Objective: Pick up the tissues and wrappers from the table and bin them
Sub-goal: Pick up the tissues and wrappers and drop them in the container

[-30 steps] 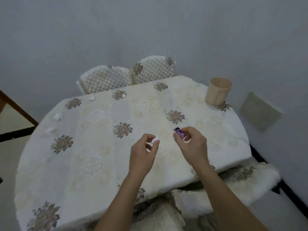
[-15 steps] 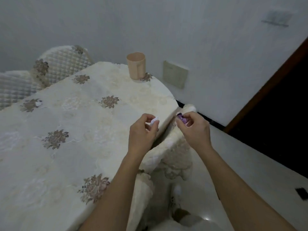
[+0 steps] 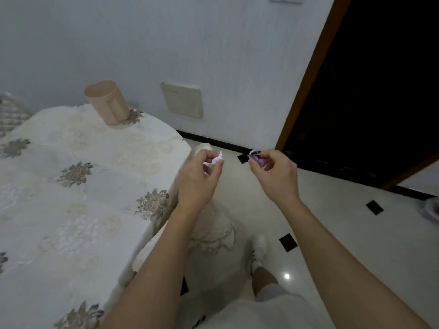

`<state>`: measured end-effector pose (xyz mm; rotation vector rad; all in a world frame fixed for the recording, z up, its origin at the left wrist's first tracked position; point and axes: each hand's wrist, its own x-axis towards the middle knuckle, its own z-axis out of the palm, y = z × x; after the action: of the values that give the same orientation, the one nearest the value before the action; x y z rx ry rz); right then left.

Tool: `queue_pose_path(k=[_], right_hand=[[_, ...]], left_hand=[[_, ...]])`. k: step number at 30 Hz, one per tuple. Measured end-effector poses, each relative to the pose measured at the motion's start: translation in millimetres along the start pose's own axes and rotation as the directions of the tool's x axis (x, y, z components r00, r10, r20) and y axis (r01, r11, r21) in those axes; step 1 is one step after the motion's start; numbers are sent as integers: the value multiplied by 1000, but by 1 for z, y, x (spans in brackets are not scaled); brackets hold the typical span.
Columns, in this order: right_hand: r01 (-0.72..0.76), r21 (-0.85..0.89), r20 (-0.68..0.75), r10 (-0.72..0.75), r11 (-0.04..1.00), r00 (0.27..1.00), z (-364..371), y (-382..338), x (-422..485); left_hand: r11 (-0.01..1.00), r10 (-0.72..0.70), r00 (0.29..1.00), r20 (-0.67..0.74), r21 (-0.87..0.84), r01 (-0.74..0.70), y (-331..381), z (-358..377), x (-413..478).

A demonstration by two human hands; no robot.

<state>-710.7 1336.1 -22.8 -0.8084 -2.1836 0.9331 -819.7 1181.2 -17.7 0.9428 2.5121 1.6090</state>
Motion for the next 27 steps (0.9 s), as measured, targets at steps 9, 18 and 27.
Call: queue_pose_path(k=[9,18,27], right_hand=[[-1,27,27,0,1000,1000,11,68,139],[88,29,141,-91,996,986,15,112,299],[105,82,287,-124,991,950,66,130,392]], left_hand=[[994,-88,996,-12,69,88,-8,87,118],[979,-168,984,-55,110,173,6,161,247],[941,-288,937,-196,123,315,-19,179,319]])
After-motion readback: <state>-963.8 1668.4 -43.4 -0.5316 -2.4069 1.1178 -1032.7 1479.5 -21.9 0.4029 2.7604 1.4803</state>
